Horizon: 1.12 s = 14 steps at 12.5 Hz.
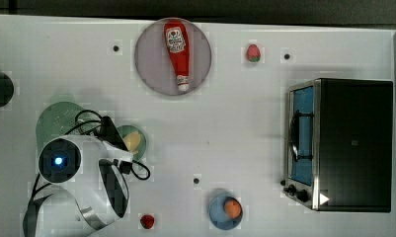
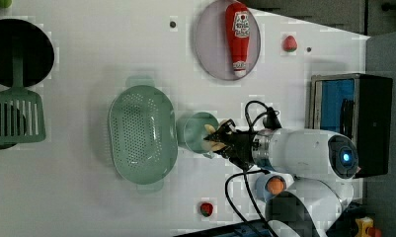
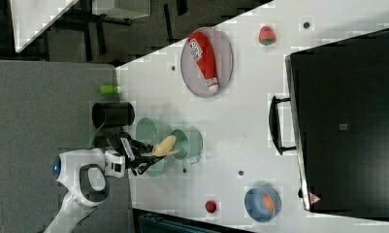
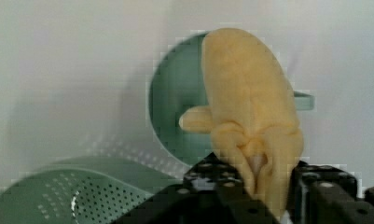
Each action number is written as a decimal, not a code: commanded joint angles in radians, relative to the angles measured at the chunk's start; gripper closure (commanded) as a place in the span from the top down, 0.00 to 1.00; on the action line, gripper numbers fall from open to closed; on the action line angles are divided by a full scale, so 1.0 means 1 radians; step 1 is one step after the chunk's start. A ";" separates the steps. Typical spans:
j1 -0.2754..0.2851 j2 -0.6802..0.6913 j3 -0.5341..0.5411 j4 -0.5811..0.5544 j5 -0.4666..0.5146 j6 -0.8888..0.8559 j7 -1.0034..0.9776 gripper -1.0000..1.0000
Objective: Pick Banana and place it in mug.
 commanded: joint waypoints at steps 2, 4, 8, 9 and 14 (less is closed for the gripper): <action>0.012 -0.022 -0.019 -0.009 -0.015 0.016 0.042 0.73; 0.013 -0.031 -0.018 -0.013 -0.015 0.020 0.042 1.00; 0.000 -0.109 -0.054 0.034 -0.015 -0.020 0.031 1.00; -0.005 -0.142 -0.078 0.059 -0.015 -0.083 -0.011 1.00; -0.021 -0.302 -0.267 0.267 -0.014 -0.492 -0.337 1.00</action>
